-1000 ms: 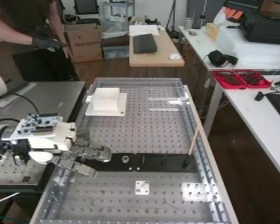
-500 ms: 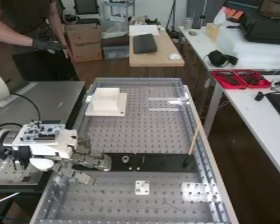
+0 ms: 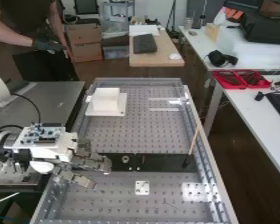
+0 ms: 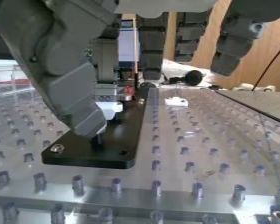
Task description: Grab the smaller nut and place it in the white container
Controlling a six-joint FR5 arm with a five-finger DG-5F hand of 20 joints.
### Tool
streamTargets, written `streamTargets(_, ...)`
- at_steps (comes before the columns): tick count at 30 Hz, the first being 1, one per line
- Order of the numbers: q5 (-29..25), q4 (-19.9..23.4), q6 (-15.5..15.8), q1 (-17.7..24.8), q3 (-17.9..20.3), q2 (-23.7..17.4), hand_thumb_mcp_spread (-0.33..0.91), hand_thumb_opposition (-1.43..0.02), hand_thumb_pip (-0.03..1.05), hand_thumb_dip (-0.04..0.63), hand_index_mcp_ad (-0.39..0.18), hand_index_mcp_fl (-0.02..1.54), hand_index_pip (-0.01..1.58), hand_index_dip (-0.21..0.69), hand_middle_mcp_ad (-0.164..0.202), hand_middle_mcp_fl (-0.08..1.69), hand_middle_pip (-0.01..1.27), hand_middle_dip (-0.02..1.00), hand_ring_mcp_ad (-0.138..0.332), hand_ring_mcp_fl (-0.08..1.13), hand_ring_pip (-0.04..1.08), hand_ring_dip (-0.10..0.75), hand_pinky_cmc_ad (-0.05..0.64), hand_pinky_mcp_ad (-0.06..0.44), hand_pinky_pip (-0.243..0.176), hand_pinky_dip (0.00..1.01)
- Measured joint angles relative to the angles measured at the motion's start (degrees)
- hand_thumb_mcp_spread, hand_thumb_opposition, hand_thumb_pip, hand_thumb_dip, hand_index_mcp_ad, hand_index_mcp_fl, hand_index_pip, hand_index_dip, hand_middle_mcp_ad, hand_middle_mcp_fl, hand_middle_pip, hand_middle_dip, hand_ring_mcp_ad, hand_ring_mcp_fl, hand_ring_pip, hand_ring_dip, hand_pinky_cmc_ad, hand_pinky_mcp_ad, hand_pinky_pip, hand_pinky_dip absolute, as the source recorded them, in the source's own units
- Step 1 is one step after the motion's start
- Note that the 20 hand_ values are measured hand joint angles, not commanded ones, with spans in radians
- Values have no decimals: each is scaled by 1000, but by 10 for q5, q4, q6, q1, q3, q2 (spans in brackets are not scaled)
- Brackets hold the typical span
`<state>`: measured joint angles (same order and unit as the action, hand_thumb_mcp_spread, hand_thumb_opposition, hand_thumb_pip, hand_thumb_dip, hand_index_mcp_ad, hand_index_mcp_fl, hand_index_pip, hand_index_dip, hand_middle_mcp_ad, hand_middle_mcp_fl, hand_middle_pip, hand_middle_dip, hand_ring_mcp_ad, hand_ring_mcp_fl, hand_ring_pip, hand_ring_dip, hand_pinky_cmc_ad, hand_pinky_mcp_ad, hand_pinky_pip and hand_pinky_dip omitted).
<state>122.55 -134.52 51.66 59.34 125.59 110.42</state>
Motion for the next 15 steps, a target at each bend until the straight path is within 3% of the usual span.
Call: streamTargets(15,8,4,-2,-2,1,3,387,-869,785,222,-218,75,1529,113,93,162,129,237,145,0,98,91,361,309,-42,178)
